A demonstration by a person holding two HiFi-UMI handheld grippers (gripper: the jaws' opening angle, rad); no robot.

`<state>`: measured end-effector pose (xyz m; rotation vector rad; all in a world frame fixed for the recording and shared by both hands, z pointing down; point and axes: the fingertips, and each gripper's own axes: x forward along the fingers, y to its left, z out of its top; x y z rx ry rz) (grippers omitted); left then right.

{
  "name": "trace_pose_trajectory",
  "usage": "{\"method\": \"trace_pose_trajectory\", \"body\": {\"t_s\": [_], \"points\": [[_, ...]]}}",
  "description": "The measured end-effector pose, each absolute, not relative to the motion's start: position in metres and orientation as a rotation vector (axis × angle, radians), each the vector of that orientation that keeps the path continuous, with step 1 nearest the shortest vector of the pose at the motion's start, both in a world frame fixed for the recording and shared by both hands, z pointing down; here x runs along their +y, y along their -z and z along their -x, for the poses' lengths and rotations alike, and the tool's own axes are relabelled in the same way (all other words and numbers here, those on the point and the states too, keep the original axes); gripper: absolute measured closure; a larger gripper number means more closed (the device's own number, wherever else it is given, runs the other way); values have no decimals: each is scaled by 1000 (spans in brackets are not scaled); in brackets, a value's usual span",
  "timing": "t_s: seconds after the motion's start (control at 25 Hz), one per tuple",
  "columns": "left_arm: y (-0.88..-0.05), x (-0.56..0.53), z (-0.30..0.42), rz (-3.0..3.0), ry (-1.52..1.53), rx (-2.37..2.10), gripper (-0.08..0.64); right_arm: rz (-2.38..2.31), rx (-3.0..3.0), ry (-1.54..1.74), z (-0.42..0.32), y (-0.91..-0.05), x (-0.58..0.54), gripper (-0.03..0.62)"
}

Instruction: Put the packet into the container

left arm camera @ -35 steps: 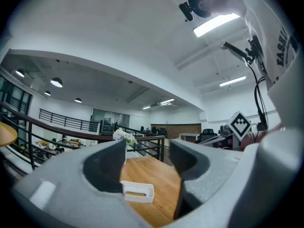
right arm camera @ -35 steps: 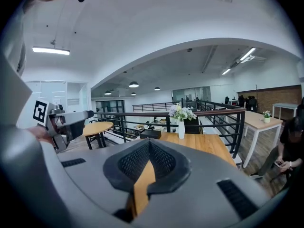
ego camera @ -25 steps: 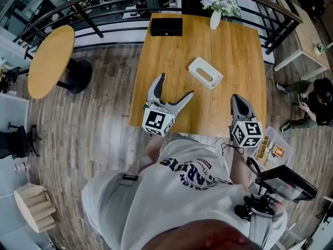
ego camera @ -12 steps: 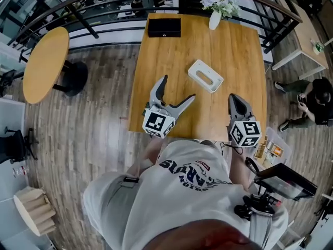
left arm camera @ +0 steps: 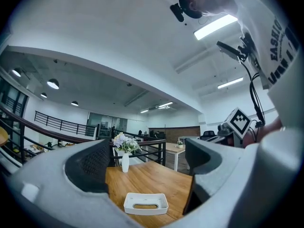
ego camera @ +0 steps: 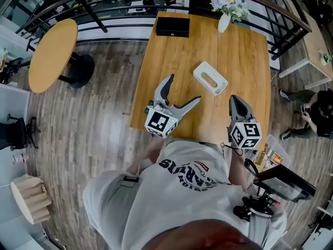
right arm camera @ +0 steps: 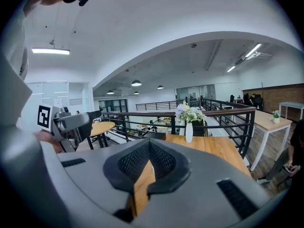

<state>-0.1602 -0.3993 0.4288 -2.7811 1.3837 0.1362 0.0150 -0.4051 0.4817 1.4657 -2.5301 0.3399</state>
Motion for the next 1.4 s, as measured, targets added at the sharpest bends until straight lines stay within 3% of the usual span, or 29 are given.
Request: {"method": "trace_pose_trajectory", "body": {"t_s": [0.48,0.72,1.0,1.4], "points": [[-418,-399,122,2792,109,1186,71,-1483,-2587,-321,-51,-472,-428,586],[-492,-363,94,2678,878,453,71,-1529,-2573,-329,-73,-475,-431,586],[-586,-333,145,2263,1606,-100,71,-1537,-2557,-337,-97,-479,-432,586],[-719,-324,236,1965,1944,-343,71,-1544,-2558,-348,-117,-482,-436,586]]}}
